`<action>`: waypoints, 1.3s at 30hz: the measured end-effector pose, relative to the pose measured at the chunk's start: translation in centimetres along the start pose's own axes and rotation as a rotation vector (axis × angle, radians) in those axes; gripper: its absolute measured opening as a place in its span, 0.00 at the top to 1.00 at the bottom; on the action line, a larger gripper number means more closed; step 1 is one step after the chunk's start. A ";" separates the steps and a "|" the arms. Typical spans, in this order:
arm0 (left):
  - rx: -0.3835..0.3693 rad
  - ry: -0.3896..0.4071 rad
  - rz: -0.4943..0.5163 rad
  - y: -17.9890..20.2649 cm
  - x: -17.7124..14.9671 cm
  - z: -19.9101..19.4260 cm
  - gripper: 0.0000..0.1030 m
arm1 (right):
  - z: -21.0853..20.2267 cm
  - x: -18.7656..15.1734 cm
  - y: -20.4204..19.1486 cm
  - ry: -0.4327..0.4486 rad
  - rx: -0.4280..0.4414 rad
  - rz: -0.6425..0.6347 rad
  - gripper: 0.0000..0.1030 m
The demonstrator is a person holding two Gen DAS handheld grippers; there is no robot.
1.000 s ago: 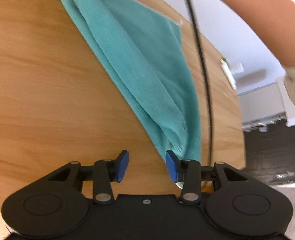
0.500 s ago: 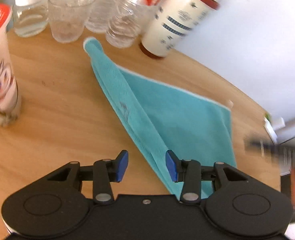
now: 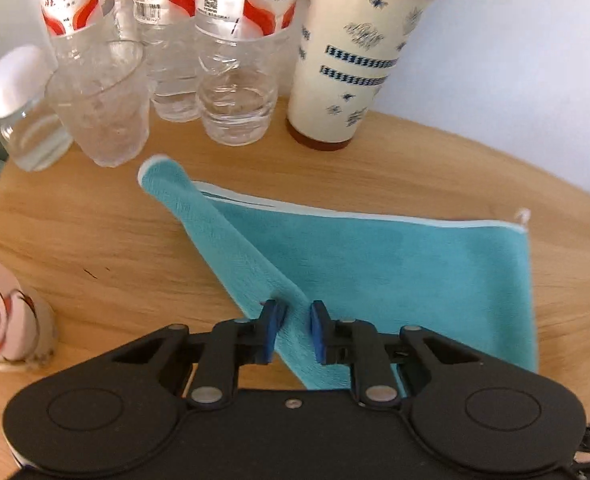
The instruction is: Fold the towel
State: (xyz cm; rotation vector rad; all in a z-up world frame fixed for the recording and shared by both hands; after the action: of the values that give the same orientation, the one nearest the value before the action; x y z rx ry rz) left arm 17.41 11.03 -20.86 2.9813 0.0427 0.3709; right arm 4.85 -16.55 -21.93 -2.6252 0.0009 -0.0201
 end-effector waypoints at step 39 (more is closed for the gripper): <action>-0.008 -0.051 0.037 4.9 -2.0 0.2 0.84 | -4.4 5.3 6.6 -0.213 -0.369 -0.577 0.94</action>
State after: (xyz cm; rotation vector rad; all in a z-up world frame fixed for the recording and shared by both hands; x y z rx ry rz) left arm 15.57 6.06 -20.84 2.9852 -0.0187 0.2983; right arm 10.10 -24.46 -21.30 -2.8787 -0.8999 0.0661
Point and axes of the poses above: each gripper's, at about its wrist camera, not at the fingertips, and z roughly the way its jaws point, y to its right, x to its top, the point moved 2 cm from there along z, roughly the way its jaws point, and after that the axes turned 9 degrees about -y, right-handed, at the moved point
